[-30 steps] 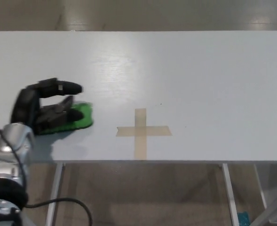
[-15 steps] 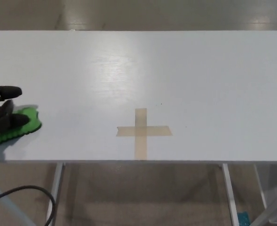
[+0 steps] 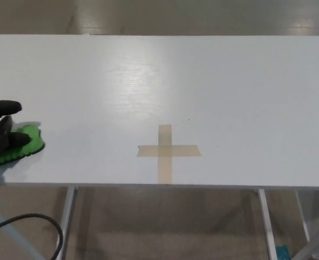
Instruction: Use the left hand to press on the green eraser and wipe the desk from center to the left and then back to center.
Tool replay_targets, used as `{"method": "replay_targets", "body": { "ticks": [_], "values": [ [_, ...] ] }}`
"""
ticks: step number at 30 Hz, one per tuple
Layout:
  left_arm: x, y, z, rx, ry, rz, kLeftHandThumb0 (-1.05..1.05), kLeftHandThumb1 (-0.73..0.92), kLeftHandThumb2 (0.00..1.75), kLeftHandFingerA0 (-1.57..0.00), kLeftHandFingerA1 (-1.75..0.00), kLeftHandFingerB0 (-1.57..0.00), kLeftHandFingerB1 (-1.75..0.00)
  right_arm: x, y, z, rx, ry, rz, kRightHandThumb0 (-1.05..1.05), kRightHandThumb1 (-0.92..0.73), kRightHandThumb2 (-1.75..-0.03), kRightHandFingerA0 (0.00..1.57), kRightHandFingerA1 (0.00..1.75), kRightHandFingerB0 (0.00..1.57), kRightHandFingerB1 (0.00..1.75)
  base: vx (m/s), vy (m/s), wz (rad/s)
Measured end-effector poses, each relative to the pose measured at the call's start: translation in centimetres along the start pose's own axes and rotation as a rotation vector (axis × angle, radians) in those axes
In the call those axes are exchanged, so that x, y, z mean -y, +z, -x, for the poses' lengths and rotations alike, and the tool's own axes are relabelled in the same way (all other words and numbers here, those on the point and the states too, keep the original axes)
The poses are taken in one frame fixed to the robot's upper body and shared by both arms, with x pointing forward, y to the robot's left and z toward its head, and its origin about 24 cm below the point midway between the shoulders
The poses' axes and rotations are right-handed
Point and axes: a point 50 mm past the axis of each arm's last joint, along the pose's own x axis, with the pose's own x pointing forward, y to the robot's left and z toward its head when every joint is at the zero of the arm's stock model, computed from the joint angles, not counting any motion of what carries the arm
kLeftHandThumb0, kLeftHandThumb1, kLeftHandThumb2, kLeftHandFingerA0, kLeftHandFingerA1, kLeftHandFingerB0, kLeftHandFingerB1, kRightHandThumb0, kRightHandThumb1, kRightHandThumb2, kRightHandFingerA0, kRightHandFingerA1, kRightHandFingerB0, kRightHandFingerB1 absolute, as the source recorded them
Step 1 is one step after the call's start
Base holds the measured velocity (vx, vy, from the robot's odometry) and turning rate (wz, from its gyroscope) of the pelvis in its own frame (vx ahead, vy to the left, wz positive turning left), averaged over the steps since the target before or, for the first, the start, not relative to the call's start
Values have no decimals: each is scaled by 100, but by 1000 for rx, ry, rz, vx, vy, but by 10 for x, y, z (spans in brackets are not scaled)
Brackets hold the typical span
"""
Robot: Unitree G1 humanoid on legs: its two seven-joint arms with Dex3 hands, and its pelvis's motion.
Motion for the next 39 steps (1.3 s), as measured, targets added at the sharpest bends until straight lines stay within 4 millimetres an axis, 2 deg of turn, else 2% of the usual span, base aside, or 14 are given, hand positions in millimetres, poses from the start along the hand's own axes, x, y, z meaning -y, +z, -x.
{"method": "replay_targets", "body": {
  "ticks": [4, 11, 12, 14, 16, 18, 19, 21, 24, 27, 29, 32, 36, 39],
  "values": [
    [19, 3, -2, 24, -59, -43, -19, 78, 66, -113, -56, -100, -71, 0, 2, -1, 8, 1, 1, -39, -73, -62, 71, 55, 66, 43, 0, 0, 0],
    [82, 12, -3, 90, -225, -91, -19, 81, 67, -111, -56, -96, -80, 0, 4, -3, 15, 5, -1, -39, -73, -62, 70, 55, 66, 43, 0, 0, 0],
    [82, 12, -3, 90, -225, -91, -19, 82, 67, -111, -56, -96, -81, 0, 4, -3, 15, 5, -1, -39, -73, -62, 71, 55, 65, 43, 0, 0, 0],
    [115, 16, 1, 122, -315, -103, -20, 83, 67, -110, -56, -97, -81, 0, 4, -3, 17, 11, -2, -38, -72, -62, 71, 55, 65, 43, 0, 0, 0],
    [128, 18, 3, 135, -351, -108, -21, 83, 67, -109, -56, -97, -81, 0, 4, -3, 17, 13, -2, -38, -72, -62, 70, 55, 65, 43, 0, 0, 0],
    [151, 20, 8, 154, -415, -112, -21, 83, 67, -109, -56, -97, -81, -1, 5, -3, 19, 16, -2, -38, -72, -62, 70, 55, 65, 43, 0, 0, 0],
    [151, 20, 8, 154, -415, -112, -21, 83, 67, -109, -56, -97, -81, -1, 5, -3, 19, 16, -2, -38, -72, -62, 70, 55, 65, 43, 0, 0, 0],
    [178, 23, 17, 173, -490, -116, -21, 84, 64, -108, -60, -95, -81, -1, 6, -4, 27, 17, -2, -38, -72, -62, 71, 55, 66, 43, 0, 0, 0],
    [207, 27, 28, 194, -575, -129, -21, 84, 65, -107, -60, -95, -81, 0, 7, -3, 34, 18, -3, -37, -72, -62, 70, 55, 66, 43, 0, 0, 0],
    [221, 29, 34, 199, -615, -131, -22, 83, 65, -108, -62, -95, -80, 0, 9, -4, 41, 21, -3, -36, -72, -62, 70, 55, 67, 43, 0, 0, 0],
    [242, 32, 44, 208, -672, -131, -24, 83, 66, -109, -60, -95, -80, 0, 10, -4, 47, 23, -2, -36, -72, -62, 71, 55, 67, 43, 0, 0, 0],
    [258, 37, 54, 222, -718, -135, -25, 82, 67, -108, -61, -95, -80, 0, 11, -5, 51, 24, -1, -36, -72, -62, 71, 55, 67, 43, 0, 0, 0],
    [273, 40, 63, 233, -759, -136, -25, 82, 67, -109, -62, -96, -78, 0, 12, -5, 54, 24, 0, -36, -72, -62, 71, 55, 67, 43, 0, 0, 0],
    [276, 38, 67, 229, -770, -132, -24, 83, 66, -109, -62, -96, -77, 0, 12, -5, 55, 27, 0, -36, -72, -62, 71, 55, 67, 43, 0, 0, 0]
  ]
}}
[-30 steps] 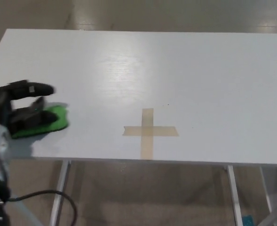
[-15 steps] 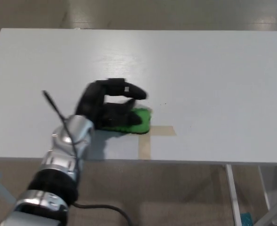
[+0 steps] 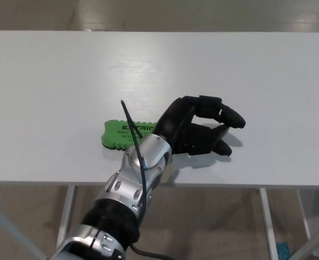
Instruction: Use the left hand to press on the green eraser and wipe the desk from center to the left and then back to center.
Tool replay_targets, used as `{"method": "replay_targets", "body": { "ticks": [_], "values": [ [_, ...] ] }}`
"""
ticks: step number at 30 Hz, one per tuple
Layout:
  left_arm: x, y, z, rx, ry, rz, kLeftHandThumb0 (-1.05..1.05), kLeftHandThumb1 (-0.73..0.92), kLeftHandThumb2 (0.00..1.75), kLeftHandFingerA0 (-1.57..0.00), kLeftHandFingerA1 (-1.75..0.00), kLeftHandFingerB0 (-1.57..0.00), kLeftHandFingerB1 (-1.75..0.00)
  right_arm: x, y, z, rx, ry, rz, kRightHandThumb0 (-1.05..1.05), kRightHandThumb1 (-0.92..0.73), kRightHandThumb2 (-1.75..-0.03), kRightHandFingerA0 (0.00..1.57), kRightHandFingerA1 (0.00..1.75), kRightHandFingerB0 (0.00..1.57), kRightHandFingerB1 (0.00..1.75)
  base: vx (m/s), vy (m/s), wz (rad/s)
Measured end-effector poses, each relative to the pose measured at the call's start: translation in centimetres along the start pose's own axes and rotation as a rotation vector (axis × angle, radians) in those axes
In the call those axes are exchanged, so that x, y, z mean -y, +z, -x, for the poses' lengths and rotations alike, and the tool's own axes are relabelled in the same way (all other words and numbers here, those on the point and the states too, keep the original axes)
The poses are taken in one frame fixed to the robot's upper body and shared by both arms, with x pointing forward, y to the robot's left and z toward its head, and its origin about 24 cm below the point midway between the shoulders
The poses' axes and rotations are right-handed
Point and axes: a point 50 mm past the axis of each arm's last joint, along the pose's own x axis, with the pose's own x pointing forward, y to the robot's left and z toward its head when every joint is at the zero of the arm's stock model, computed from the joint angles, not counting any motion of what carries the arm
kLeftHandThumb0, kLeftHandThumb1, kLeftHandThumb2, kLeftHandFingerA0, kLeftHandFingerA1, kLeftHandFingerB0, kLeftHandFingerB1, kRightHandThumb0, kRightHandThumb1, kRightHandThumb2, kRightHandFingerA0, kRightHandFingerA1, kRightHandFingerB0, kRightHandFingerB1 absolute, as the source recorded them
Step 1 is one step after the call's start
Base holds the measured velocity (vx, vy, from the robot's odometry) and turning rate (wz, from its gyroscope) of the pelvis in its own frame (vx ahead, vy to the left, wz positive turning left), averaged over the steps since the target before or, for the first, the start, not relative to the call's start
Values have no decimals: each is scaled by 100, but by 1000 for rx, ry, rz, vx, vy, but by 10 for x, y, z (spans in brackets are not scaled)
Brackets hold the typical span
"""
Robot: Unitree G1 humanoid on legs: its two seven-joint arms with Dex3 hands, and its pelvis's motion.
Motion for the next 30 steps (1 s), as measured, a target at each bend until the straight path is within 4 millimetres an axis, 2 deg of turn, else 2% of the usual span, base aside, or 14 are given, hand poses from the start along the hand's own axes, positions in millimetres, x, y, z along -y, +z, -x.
{"method": "replay_targets", "body": {
  "ticks": [6, 8, 9, 10, 11, 12, 14, 15, 16, 17, 19, 20, 29, 30],
  "values": [
    [-1, -5, 3, -18, 7, 3, -26, 81, 66, -109, -62, -98, -53, 0, -1, 1, -1, 4, -2, -36, -72, -62, 71, 55, 67, 44, 0, 0, 0],
    [-4, 0, 4, -3, 13, 5, -28, 80, 66, -108, -59, -87, -46, 0, -1, 1, -3, 6, -2, -36, -72, -62, 71, 55, 67, 44, 0, 0, 0],
    [-6, 2, 4, 5, 14, 6, -38, 63, 99, -88, -69, -55, -58, 0, -1, 2, -3, 6, -2, -37, -72, -62, 71, 55, 67, 43, 0, 0, 0],
    [-8, 7, 4, 23, 13, 10, -38, 63, 99, -88, -69, -55, -58, 0, -1, 2, -4, 6, -2, -37, -72, -62, 71, 55, 67, 43, 0, 0, 0],
    [-9, 11, 4, 35, 12, 12, -48, 66, 60, -82, -44, -47, -35, 0, -1, 2, -4, 6, -2, -37, -72, -62, 71, 55, 67, 43, 0, 0, 0],
    [-11, 18, 4, 64, 9, 16, -48, 66, 60, -82, -44, -47, -35, 0, -1, 2, -4, 6, -2, -37, -72, -62, 71, 55, 67, 43, 0, 0, 0],
    [-15, 35, 5, 125, -2, 18, -54, 59, 58, -56, -38, -36, -33, 0, -1, 2, -3, 7, -2, -36, -72, -62, 71, 55, 67, 43, 0, 0, 0],
    [-16, 41, 6, 149, -6, 17, -62, 35, 82, -41, -51, -22, -44, 0, -1, 2, -3, 8, -2, -35, -72, -62, 71, 55, 66, 44, 0, 0, 0],
    [-18, 50, 7, 179, -12, 17, -62, 35, 82, -41, -51, -22, -44, 0, -1, 1, -2, 8, -1, -35, -72, -62, 71, 55, 66, 44, 0, 0, 0],
    [-21, 61, 10, 220, -23, 15, -35, 22, 84, 0, -48, -1, -47, 0, -1, 1, -1, 8, -1, -36, -72, -62, 71, 56, 66, 43, 0, 0, 0],
    [-25, 77, 14, 275, -43, 8, -36, 18, 83, 0, -49, -2, -48, 0, 0, 0, 2, 9, 0, -36, -72, -62, 71, 56, 67, 44, 0, 0, 0],
    [-27, 82, 17, 296, -52, 5, -70, 43, 83, -1, -28, -7, -42, 0, 0, 0, 3, 10, 0, -36, -72, -62, 70, 57, 67, 44, 0, 0, 0],
    [-52, 133, 54, 471, -139, -90, -70, 43, 84, -4, -30, -6, -40, 0, 2, -2, 7, 13, 1, -38, -72, -62, 70, 58, 66, 43, 0, 0, 0],
    [-53, 135, 56, 478, -141, -95, -82, 40, 71, -10, -29, -10, -36, 0, 2, -2, 7, 14, 1, -38, -72, -62, 70, 57, 66, 43, 0, 0, 0]
  ]
}}
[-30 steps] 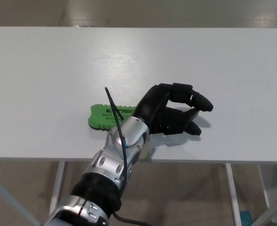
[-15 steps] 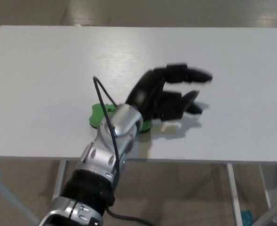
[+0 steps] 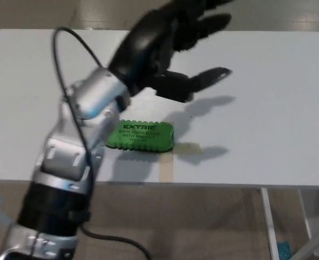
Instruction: Use the left hand to press on the green eraser and wipe the desk from center to the left and then back to center.
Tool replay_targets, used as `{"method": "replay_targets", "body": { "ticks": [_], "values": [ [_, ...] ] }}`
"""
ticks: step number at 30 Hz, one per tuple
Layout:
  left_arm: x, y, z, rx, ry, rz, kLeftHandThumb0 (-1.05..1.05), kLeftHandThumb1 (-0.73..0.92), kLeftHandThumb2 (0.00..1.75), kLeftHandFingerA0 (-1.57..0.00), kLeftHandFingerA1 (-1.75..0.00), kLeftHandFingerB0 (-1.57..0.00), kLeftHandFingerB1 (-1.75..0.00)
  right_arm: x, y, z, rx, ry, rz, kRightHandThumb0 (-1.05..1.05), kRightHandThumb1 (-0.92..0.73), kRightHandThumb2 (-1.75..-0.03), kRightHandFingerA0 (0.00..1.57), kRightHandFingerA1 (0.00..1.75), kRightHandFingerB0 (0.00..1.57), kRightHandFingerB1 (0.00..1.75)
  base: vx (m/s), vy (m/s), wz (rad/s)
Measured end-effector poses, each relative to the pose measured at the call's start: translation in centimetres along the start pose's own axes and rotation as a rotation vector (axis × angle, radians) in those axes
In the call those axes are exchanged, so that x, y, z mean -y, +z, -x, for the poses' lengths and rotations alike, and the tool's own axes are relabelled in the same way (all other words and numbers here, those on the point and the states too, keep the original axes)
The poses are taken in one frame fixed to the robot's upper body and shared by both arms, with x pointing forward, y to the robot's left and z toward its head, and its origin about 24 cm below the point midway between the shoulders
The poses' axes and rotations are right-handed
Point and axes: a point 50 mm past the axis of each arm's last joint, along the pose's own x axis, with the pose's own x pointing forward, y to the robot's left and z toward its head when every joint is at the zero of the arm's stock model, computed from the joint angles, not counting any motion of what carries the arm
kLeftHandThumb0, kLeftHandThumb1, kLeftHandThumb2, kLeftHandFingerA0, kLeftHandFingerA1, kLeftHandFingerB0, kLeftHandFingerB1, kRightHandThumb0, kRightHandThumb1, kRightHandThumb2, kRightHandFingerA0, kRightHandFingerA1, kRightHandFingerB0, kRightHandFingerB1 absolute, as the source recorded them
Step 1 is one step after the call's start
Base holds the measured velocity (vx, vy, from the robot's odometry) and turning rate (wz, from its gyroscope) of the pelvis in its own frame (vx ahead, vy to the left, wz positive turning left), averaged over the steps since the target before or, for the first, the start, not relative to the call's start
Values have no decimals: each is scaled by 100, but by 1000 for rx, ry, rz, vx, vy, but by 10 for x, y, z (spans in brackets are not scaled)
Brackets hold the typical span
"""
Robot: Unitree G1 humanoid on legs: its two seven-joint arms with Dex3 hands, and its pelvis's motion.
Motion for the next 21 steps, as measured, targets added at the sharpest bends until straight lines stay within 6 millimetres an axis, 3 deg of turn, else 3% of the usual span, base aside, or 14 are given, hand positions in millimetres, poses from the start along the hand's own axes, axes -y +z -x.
{"method": "replay_targets", "body": {
  "ticks": [2, 3, 4, 5, 13, 14, 15, 16, 17, 19, 20, 21],
  "values": [
    [-5, 13, 9, 33, -19, -21, -82, 40, 71, -10, -29, -10, -36, 0, 0, 0, -2, 3, 1, -38, -72, -62, 70, 57, 66, 43, 0, 0, 0],
    [-7, 16, 14, 39, -23, -28, -73, 47, 56, -13, -26, -13, -31, 0, 0, 0, -1, 4, 1, -38, -72, -62, 70, 56, 66, 43, 0, 0, 0],
    [-8, 19, 17, 47, -29, -33, -73, 47, 56, -13, -26, -13, -31, 0, 0, 0, -2, 4, 1, -38, -72, -62, 70, 56, 66, 43, 0, 0, 0],
    [-11, 23, 24, 55, -38, -41, -35, 18, 82, 0, -48, -2, -49, 0, -1, 1, -4, 5, 1, -39, -71, -61, 70, 55, 66, 43, 0, 0, 0],
    [-14, 26, 70, 22, -93, -35, -31, 25, 84, 0, -48, -1, -47, 0, -4, 3, -16, 6, 0, -39, -71, -62, 67, 54, 54, 39, 0, 0, 0],
    [-14, 23, 84, -3, -106, -24, -50, 46, 54, -17, -29, -23, -33, 0, -5, 4, -21, 7, 0, -39, -71, -62, 66, 54, 52, 38, 0, 0, 0],
    [-14, 22, 91, -18, -113, -17, -26, 29, 86, -6, -51, -8, -49, 0, -6, 5, -24, 7, 1, -39, -71, -62, 66, 54, 50, 37, 0, 0, 0],
    [-14, 21, 92, -22, -115, -16, -26, 29, 86, -6, -51, -8, -49, 0, -6, 5, -24, 7, 1, -39, -71, -62, 66, 54, 50, 37, 0, 0, 0],
    [-13, 16, 114, -70, -127, 9, -26, 29, 86, -6, -51, -8, -49, 0, -9, 7, -33, 8, 1, -39, -71, -62, 66, 54, 50, 37, 0, 0, 0],
    [-12, 14, 123, -93, -132, 23, -24, 32, 87, -10, -52, -13, -51, 0, -10, 8, -37, 8, 1, -40, -71, -62, 65, 53, 50, 36, 0, 0, 0],
    [-11, 10, 140, -137, -139, 50, -24, 32, 87, -10, -52, -13, -51, 0, -11, 9, -44, 8, 1, -40, -71, -62, 65, 53, 50, 36, 0, 0, 0],
    [-10, 8, 148, -159, -140, 64, -41, 43, 64, -23, -37, -30, -39, 0, -12, 10, -47, 8, 1, -40, -72, -62, 63, 53, 50, 36, 0, 0, 0]
  ]
}}
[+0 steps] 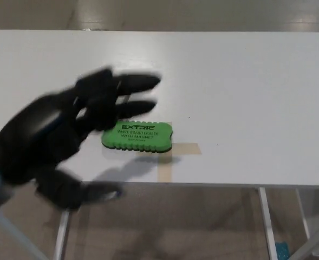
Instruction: Use the left hand to press on the green eraser and wipe the desk from center to the left and then back to center.
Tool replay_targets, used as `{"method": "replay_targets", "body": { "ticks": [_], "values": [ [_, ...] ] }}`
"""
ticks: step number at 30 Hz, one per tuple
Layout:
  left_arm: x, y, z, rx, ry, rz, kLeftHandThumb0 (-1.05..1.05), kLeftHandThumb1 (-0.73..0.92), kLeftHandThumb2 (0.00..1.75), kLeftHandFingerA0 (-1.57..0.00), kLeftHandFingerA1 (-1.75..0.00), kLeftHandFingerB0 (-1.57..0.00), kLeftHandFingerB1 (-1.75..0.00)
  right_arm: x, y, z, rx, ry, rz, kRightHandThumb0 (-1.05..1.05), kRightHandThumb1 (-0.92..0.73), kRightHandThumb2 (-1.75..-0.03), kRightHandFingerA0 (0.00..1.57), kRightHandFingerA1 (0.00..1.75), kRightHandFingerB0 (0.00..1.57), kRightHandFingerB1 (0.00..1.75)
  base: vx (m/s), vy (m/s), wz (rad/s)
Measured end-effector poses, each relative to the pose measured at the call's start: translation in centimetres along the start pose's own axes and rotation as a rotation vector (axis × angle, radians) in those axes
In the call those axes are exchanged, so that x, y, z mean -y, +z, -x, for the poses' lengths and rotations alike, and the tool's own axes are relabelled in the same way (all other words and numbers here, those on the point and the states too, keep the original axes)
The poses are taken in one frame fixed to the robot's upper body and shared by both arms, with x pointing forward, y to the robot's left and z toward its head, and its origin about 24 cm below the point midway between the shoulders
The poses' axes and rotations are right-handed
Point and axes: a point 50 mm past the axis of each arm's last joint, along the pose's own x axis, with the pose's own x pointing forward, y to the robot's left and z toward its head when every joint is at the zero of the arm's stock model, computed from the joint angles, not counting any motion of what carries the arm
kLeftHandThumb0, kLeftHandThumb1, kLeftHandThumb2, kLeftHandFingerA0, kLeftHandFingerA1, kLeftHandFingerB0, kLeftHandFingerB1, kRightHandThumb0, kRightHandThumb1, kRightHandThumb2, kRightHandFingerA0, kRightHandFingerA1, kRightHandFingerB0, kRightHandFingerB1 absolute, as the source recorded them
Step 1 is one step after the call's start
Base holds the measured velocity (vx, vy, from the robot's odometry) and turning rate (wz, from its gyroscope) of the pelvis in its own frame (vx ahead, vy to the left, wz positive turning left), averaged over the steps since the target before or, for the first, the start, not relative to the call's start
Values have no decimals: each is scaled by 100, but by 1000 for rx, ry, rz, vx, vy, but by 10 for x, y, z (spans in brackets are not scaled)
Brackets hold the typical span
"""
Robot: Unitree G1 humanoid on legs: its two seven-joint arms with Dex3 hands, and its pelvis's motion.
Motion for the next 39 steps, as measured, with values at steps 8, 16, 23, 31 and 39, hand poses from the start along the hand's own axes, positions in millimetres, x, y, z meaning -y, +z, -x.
{"method": "replay_targets", "body": {
  "ticks": [8, 16, 23, 31, 39],
  "values": [
    [19, -27, 67, -165, 17, 198, -43, 39, 76, -43, -51, -34, -47, 0, -5, 3, -22, 1, -2, -40, -73, -62, 63, 52, 50, 36, 0, 0, 0],
    [38, -77, 128, -335, 205, 429, -40, 52, 56, -59, -41, -53, -37, -1, -13, 9, -52, 2, -2, -40, -73, -62, 63, 51, 48, 35, 0, 0, 1],
    [45, -126, 160, -530, 392, 531, -37, 52, 56, -66, -44, -49, -36, -1, -15, 11, -59, 1, -2, -40, -73, -62, 63, 50, 48, 35, 0, 0, 0],
    [47, -173, 189, -745, 572, 619, -41, 42, 73, -58, -58, -38, -45, -1, -13, 9, -53, -6, -4, -41, -72, -62, 62, 50, 48, 36, 0, 0, 0],
    [51, -206, 221, -916, 748, 695, -34, 53, 57, -63, -52, -45, -35, 0, -6, 3, -30, -14, -9, -39, -72, -62, 63, 51, 49, 36, 0, 0, 0]
  ]
}}
